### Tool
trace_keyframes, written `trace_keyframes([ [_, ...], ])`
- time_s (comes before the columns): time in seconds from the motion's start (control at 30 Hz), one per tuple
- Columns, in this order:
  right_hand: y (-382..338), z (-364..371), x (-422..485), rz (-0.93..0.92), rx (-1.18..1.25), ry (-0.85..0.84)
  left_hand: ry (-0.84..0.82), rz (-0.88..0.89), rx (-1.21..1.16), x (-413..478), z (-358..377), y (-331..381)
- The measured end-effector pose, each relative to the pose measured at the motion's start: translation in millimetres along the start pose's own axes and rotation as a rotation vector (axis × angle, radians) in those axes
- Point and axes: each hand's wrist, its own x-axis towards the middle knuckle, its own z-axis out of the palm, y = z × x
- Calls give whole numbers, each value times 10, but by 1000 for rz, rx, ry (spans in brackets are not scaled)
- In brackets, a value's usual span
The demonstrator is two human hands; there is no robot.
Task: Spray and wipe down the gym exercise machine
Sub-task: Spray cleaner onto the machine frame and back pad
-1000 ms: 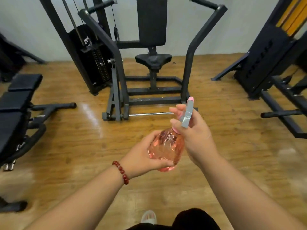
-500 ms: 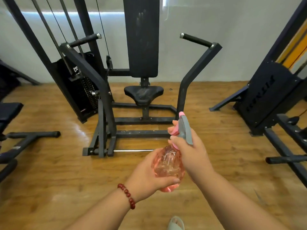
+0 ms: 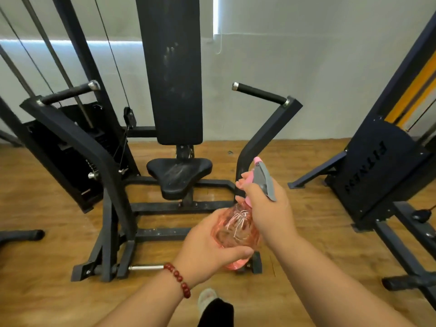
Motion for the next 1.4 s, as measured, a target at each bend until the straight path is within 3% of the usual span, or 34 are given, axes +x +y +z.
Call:
trace_keyframes([
  [0.3, -402, 185, 1777, -7, 63, 88, -106, 96, 66, 1834, -406, 260],
  [0.57, -551, 347, 2945, 107, -41, 58, -19, 73, 22, 2907, -556, 358],
  [0.77, -482, 282, 3501, 121, -8, 31, 38, 41, 50, 3325, -434, 450],
  [1.03, -282, -335, 3930, 121, -32, -159, 86, -57, 47, 3622, 137, 623],
  [1.4, 71, -1031, 4314, 111, -18, -201, 136, -139, 58, 3988, 906, 728],
])
